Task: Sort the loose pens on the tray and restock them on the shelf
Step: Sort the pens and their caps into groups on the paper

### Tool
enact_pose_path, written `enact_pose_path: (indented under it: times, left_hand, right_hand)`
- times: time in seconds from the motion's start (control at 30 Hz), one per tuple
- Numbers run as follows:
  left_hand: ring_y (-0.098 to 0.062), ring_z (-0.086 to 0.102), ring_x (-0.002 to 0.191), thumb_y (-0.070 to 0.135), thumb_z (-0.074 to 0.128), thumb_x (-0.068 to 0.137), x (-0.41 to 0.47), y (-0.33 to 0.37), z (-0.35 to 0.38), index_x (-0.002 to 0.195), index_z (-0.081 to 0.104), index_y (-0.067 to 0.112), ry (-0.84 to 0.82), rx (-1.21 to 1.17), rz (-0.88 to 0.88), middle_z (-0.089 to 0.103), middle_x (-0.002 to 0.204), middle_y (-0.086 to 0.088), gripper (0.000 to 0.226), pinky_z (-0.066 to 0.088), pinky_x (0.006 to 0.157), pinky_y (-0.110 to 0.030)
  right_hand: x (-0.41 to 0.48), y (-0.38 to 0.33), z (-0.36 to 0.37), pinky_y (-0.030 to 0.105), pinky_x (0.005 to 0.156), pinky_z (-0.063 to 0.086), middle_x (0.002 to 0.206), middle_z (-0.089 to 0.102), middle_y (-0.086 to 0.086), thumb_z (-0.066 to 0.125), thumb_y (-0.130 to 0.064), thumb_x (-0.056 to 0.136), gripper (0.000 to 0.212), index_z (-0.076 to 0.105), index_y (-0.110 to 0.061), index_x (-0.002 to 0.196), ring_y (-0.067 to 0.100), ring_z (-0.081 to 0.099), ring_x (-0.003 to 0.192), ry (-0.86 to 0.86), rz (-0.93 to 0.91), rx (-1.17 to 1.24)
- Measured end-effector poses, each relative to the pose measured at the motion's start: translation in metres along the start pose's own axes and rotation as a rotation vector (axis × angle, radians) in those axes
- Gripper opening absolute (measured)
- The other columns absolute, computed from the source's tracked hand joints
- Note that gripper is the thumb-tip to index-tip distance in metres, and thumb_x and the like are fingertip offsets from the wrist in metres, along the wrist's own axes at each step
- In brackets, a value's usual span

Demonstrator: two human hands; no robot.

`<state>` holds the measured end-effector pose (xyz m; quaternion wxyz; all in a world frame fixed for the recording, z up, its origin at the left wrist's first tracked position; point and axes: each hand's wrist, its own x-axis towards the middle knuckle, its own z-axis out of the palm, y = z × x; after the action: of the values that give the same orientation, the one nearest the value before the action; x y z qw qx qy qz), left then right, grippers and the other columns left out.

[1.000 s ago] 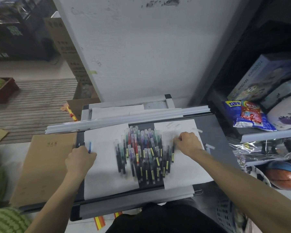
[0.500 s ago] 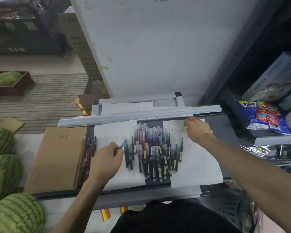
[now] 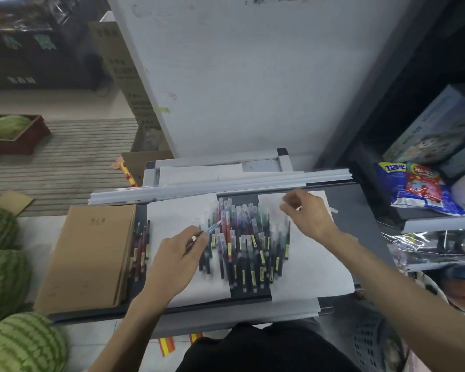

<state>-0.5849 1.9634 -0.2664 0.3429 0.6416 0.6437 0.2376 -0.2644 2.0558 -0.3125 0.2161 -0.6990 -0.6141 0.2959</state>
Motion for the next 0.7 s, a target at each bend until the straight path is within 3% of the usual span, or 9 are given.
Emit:
enact_pose_path:
  times: [0.1, 0.27, 0.4, 0.57, 0.7]
  left_hand:
    - [-0.012, 0.043, 0.048, 0.033, 0.055, 0.105, -0.005, 0.025, -0.007, 0.099, 0.068, 0.026, -0.045, -0.056, 0.119, 0.053, 0.058, 0.015, 0.016, 0.031, 0.05, -0.016]
    - [-0.017, 0.045, 0.05, 0.038, 0.054, 0.105, -0.01, 0.057, -0.022, 0.102, 0.072, 0.029, -0.084, -0.057, 0.28, 0.056, 0.063, 0.009, 0.02, 0.03, 0.05, -0.021]
    - [-0.018, 0.05, 0.051, 0.046, 0.051, 0.106, -0.016, 0.073, -0.031, 0.107, 0.072, 0.031, -0.093, -0.029, 0.39, 0.058, 0.066, 0.012, 0.026, 0.033, 0.049, -0.02]
    - [-0.018, 0.053, 0.054, 0.045, 0.052, 0.104, -0.02, 0.083, -0.037, 0.109, 0.073, 0.029, -0.077, -0.021, 0.453, 0.061, 0.07, 0.014, 0.028, 0.036, 0.048, -0.023]
    - [-0.017, 0.056, 0.056, 0.046, 0.051, 0.105, -0.023, 0.086, -0.038, 0.112, 0.074, 0.028, -0.085, 0.005, 0.481, 0.064, 0.072, 0.015, 0.029, 0.038, 0.049, -0.023]
  right_hand:
    - [-0.037, -0.035, -0.012, 0.033, 0.086, 0.058, 0.096, 0.074, -0.013, 0.077, -0.023, 0.093, 0.01, 0.074, -0.028, 0.102, 0.01, 0.07, 0.087, -0.026, -0.053, 0.335]
    - [-0.089, -0.087, -0.041, 0.052, 0.084, 0.059, 0.097, 0.078, -0.003, 0.08, -0.015, 0.088, 0.018, 0.08, -0.032, 0.094, 0.037, 0.069, 0.089, -0.07, -0.166, 0.631]
    - [-0.109, -0.107, -0.058, 0.057, 0.081, 0.056, 0.094, 0.078, 0.001, 0.079, -0.022, 0.082, 0.014, 0.081, -0.032, 0.092, 0.043, 0.067, 0.088, -0.072, -0.227, 0.702]
    - [-0.118, -0.11, -0.068, 0.063, 0.078, 0.055, 0.09, 0.077, 0.008, 0.08, -0.012, 0.085, 0.018, 0.081, -0.027, 0.095, 0.047, 0.066, 0.084, -0.096, -0.259, 0.678]
    - [-0.122, -0.113, -0.067, 0.056, 0.076, 0.055, 0.088, 0.076, 0.004, 0.08, -0.005, 0.087, 0.022, 0.081, -0.025, 0.094, 0.043, 0.065, 0.081, -0.125, -0.266, 0.639]
